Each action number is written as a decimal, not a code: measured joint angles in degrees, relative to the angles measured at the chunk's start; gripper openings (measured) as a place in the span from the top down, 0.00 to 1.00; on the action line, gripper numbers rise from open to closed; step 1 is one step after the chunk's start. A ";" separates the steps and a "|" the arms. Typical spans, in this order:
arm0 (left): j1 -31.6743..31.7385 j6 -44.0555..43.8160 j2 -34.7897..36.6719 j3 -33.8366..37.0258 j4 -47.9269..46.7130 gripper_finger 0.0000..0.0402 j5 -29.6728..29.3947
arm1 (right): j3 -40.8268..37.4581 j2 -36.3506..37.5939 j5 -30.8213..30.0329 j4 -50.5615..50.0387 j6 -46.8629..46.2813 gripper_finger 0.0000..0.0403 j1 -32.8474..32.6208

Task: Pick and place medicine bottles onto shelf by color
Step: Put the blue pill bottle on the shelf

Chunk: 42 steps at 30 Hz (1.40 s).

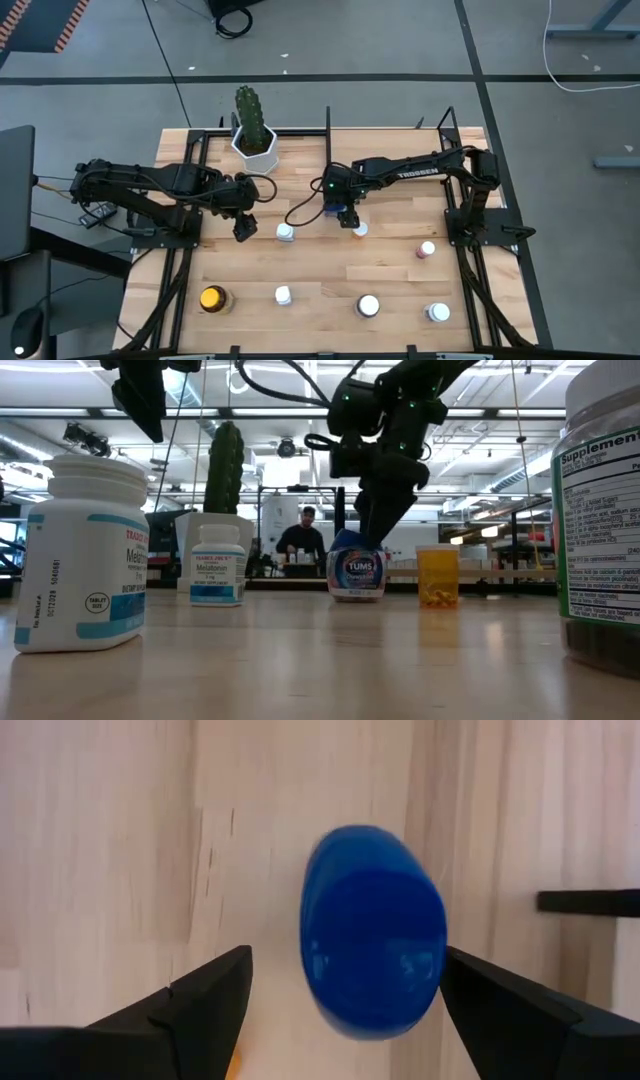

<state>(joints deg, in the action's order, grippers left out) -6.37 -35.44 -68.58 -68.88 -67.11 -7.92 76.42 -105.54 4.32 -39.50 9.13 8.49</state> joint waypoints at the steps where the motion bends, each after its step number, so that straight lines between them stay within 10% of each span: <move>1: 0.00 0.00 0.00 0.00 0.01 0.26 0.00 | 0.00 0.00 0.00 0.32 -0.04 0.20 0.00; 26: 0.02 -0.39 0.00 -0.02 0.02 0.26 0.00 | 0.00 0.00 -1.07 2.83 -3.89 0.51 -0.17; 42: 0.02 0.00 -0.02 -0.04 0.02 0.26 0.00 | 1.72 10.81 -1.54 -11.32 -9.08 0.49 1.69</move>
<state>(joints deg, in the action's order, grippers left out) -6.35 -35.44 -68.60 -68.93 -67.09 -7.92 78.14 -94.72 2.77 -50.82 0.05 10.18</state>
